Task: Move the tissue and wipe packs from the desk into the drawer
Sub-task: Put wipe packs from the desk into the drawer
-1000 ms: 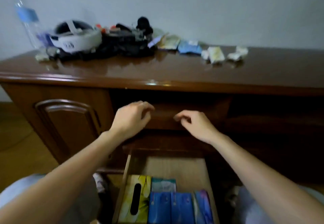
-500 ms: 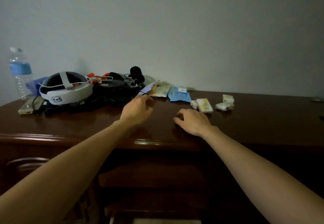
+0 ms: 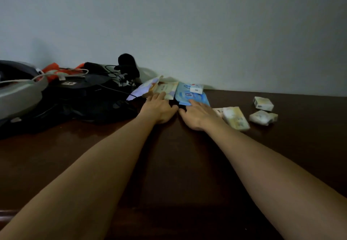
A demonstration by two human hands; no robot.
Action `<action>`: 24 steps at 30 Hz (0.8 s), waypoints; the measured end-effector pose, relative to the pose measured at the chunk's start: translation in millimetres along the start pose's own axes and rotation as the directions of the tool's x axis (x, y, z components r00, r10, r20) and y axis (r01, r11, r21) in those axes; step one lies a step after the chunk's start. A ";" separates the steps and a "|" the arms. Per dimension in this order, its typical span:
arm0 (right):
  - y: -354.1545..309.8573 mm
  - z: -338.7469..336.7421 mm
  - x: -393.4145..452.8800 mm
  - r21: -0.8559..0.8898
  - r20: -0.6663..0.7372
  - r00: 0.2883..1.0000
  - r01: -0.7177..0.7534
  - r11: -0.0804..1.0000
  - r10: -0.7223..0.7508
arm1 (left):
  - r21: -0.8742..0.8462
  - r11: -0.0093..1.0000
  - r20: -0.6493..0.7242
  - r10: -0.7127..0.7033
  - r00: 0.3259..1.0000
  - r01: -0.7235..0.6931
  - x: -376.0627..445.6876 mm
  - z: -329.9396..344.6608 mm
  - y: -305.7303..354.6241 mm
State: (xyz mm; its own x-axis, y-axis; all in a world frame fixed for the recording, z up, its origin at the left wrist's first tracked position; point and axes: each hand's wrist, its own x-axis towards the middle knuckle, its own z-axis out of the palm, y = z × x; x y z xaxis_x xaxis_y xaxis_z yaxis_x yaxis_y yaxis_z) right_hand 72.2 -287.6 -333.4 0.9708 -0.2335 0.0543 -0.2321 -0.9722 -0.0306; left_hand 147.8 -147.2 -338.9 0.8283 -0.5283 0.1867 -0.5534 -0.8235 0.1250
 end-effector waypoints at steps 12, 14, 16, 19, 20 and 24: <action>-14.3 -56.4 -138.1 0.691 -0.411 0.894 0.179 0.700 0.176 | -0.419 0.896 -0.653 -0.186 0.734 -0.146 -151.1 -76.5 39.1; -16.0 -60.7 -176.4 0.727 -0.471 0.850 0.220 0.651 0.238 | -0.450 0.880 -0.677 -0.223 0.701 -0.154 -187.9 -87.8 45.1; -17.1 -62.6 -215.4 0.728 -0.528 0.797 0.246 0.640 0.294 | -0.435 0.890 -0.687 -0.226 0.690 -0.141 -227.7 -94.7 50.2; -21.7 -59.4 -267.7 0.722 -0.571 0.747 0.260 0.641 0.340 | -0.317 0.936 -0.704 -0.123 0.699 -0.155 -287.2 -93.7 51.5; -23.6 -56.0 -282.7 0.699 -0.587 0.740 0.259 0.666 0.328 | -0.233 0.957 -0.702 -0.042 0.711 -0.175 -305.5 -89.6 50.2; -29.3 -39.2 -321.9 0.510 -0.611 0.783 0.276 0.815 0.117 | -0.152 0.952 -0.537 0.145 0.831 -0.264 -353.2 -59.7 40.4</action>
State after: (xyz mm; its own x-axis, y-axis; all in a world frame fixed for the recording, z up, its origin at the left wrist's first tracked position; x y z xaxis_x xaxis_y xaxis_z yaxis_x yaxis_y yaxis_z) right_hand -235.8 -184.6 -310.8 0.6961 -0.3070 0.6490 0.1098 -0.8478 -0.5188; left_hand -172.3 18.5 -341.6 0.5612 -0.4476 0.6962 -0.7594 -0.6130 0.2181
